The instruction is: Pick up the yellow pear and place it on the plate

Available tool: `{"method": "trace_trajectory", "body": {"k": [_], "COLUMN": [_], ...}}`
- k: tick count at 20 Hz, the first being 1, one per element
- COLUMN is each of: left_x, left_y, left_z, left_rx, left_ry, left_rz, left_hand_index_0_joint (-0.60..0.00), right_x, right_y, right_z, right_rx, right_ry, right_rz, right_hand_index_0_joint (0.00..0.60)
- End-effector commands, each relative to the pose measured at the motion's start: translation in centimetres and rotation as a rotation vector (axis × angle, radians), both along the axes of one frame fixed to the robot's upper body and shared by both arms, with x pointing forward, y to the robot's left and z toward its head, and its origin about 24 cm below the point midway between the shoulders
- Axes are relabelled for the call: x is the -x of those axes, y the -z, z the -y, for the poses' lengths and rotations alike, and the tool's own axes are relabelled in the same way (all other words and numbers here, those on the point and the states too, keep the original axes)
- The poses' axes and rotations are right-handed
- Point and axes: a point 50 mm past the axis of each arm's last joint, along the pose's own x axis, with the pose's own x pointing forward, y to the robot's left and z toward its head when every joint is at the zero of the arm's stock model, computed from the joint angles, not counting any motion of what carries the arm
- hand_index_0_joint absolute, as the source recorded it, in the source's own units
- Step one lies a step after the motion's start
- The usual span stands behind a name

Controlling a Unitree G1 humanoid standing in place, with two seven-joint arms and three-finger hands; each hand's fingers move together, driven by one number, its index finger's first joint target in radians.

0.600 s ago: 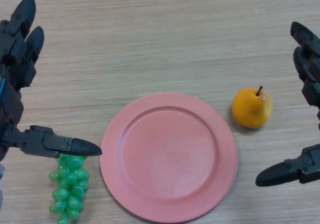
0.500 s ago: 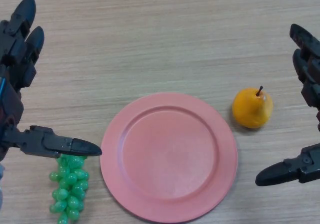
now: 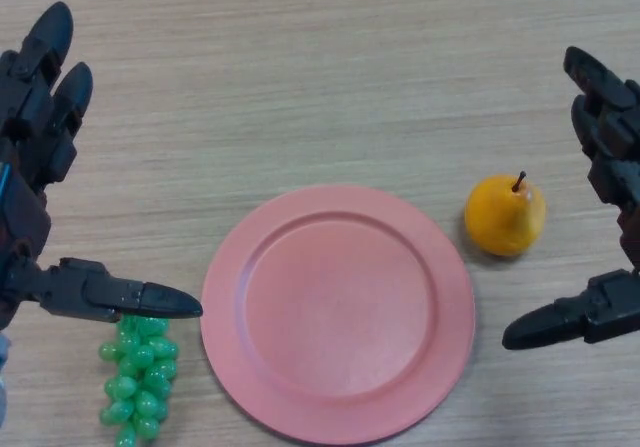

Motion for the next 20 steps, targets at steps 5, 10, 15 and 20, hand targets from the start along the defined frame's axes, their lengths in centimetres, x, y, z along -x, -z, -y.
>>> {"method": "trace_trajectory", "body": {"k": [5, 10, 15, 20], "left_x": [1.1, 0.4, 0.2, 0.4], "left_y": [-2.7, -2.4, -2.7, -2.7], "left_z": [0.2, 0.3, 0.3, 0.1], "left_rx": [-0.002, 0.023, 0.02, 0.049], "left_ry": [0.045, 0.046, 0.049, 0.035], "left_rz": [0.198, 0.169, 0.186, 0.199], "left_hand_index_0_joint": [0.0, 0.0, 0.0, 0.0], "right_x": [-2.9, -6.4, -9.1, -11.3], "right_y": [-2.2, -0.6, 1.3, 3.5], "right_z": [1.4, 2.9, 3.9, 4.1], "right_rx": [0.081, 0.123, 0.106, 0.131], "right_ry": [0.059, 0.107, 0.151, 0.174], "right_rz": [0.222, 0.189, 0.134, 0.065], "right_hand_index_0_joint": [0.0, 0.0, 0.0, 0.0]}}
